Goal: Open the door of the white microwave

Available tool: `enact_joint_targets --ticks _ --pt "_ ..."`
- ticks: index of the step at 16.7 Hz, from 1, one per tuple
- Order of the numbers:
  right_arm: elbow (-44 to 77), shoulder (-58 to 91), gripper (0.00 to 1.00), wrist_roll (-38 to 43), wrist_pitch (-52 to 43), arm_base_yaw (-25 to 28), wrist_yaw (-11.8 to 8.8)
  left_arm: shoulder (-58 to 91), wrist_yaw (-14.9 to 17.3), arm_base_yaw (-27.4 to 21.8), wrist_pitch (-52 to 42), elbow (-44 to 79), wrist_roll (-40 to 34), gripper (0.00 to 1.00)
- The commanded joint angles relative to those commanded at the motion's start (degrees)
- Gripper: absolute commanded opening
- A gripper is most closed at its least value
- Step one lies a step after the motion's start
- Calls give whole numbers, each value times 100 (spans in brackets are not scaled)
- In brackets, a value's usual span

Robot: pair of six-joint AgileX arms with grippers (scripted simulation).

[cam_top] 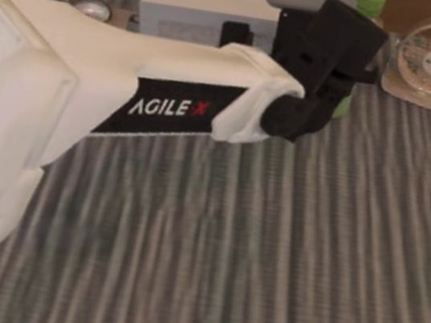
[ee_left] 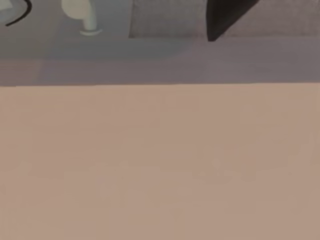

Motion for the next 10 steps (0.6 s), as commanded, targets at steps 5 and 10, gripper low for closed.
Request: enact_joint_targets --ticks 5,10 --pt "0 0 100 0 0 0 0 31 18 21 14 30 15 92" --pt "0 0 100 0 0 0 0 31 18 21 14 30 15 55"
